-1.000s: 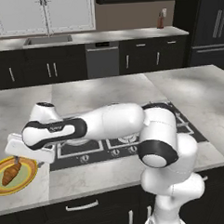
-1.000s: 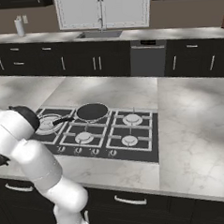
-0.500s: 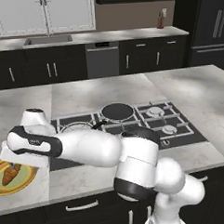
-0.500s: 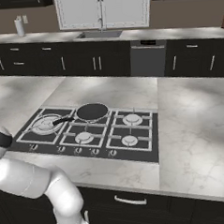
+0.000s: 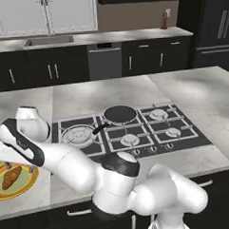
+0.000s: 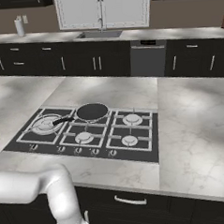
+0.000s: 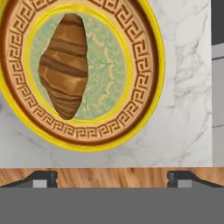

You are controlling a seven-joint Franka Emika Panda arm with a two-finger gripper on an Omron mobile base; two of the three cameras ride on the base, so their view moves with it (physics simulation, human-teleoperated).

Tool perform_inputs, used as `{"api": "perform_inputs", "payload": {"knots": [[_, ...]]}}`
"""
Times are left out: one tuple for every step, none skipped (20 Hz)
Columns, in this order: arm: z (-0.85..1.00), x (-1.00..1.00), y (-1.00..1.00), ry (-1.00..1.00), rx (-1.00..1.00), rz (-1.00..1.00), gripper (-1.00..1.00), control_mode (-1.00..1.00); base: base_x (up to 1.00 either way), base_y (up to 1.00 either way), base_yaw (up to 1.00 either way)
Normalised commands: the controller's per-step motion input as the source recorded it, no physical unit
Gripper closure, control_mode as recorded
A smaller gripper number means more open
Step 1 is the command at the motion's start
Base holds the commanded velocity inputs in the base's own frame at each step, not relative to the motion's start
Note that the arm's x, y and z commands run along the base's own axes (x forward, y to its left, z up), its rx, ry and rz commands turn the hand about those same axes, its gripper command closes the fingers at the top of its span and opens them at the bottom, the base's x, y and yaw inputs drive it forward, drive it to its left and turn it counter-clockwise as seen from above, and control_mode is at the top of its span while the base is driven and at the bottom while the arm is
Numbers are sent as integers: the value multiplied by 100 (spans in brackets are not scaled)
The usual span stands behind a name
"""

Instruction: Pick the croissant and place it on the pan. Then turn on the stove to warm the croissant.

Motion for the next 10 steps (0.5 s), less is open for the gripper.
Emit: {"api": "perform_inputs", "payload": {"knots": [[-11,27,0,13,0,0,-100,-100,0,0,0],[-14,28,2,14,0,0,-100,-100,0,0,0],[-14,28,5,14,-1,0,-100,-100,0,0,0],[-16,27,9,15,-3,0,-100,-100,0,0,0],[-20,25,11,15,-3,0,-100,-100,0,0,0],[-21,21,15,13,-5,0,-100,-100,0,0,0],[-21,20,16,14,-5,0,-100,-100,0,0,0],[-20,17,16,12,-4,0,-100,-100,0,0,0],[-20,17,17,12,-4,0,-100,-100,0,0,0],[-22,14,21,11,-6,0,-100,-100,0,0,0]]}}
